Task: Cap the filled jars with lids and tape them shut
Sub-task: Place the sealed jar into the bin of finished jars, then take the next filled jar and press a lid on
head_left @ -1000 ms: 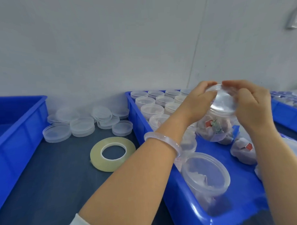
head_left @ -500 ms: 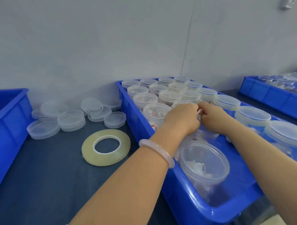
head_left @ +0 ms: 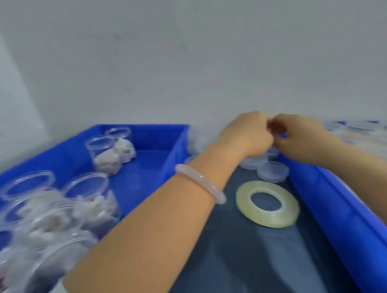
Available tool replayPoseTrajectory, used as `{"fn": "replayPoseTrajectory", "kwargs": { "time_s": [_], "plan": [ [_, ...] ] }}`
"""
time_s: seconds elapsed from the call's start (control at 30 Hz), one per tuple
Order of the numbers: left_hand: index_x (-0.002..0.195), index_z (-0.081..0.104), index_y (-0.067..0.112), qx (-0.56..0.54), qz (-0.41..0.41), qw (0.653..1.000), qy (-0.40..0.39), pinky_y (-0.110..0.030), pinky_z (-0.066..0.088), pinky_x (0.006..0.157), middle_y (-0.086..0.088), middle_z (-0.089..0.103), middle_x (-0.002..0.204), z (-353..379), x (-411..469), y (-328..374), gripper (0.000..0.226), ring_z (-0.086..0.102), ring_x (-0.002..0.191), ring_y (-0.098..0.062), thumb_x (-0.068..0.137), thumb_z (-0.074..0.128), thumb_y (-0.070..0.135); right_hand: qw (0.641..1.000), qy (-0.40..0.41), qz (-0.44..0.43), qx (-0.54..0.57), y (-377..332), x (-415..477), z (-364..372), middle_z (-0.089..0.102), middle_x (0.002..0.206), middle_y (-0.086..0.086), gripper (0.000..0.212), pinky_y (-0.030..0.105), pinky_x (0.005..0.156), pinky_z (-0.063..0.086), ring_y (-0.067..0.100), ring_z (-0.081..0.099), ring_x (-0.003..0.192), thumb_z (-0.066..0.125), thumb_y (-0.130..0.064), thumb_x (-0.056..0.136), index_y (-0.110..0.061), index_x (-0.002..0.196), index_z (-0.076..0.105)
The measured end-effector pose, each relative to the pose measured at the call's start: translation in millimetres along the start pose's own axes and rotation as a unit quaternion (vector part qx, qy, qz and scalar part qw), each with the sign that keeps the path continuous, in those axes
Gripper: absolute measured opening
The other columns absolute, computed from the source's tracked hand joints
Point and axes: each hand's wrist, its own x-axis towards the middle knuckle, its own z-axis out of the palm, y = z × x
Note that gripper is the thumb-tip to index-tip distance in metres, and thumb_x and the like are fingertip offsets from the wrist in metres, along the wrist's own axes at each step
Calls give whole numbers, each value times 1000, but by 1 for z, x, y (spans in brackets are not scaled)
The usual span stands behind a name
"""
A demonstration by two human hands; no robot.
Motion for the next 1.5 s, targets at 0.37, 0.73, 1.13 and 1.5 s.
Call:
{"fn": "replayPoseTrajectory", "kwargs": {
  "time_s": [0.37, 0.73, 1.13, 1.5],
  "plan": [
    [109, 60, 23, 265, -428, 856, -115, -49, 38, 104, -4, 55, 128, -138, -136, -217, 27, 49, 120, -31, 86, 58, 37, 922, -245, -236, 186, -212, 20, 142, 56, 126, 3, 47, 24, 83, 39, 21, 52, 116, 61, -34, 90, -19, 133, 49],
    [91, 72, 11, 145, -364, 919, 46, -33, 45, 72, -8, 69, 100, -107, -141, -240, 11, 61, 91, -25, 88, 64, 18, 923, -265, -265, 87, -230, 15, 163, 43, 92, -2, 34, 32, 73, 41, 19, 47, 90, 67, -44, 84, -15, 102, 63],
    [119, 51, 23, 164, -441, 880, -60, -42, 39, 94, -11, 49, 134, -108, -141, -261, 73, 50, 118, -31, 76, 41, 81, 942, -239, -231, 54, -195, 22, 153, 58, 106, 5, 33, 31, 72, 44, 21, 54, 93, 62, -46, 88, -13, 93, 62],
    [104, 70, 13, 33, -313, 949, 11, -18, 47, 74, -2, 68, 106, -122, -135, -246, 36, 61, 95, -13, 81, 57, -11, 958, -185, -199, 94, -194, 25, 162, 60, 102, 5, 31, 35, 75, 50, 23, 57, 92, 64, -39, 87, -9, 94, 64]
  ]
}}
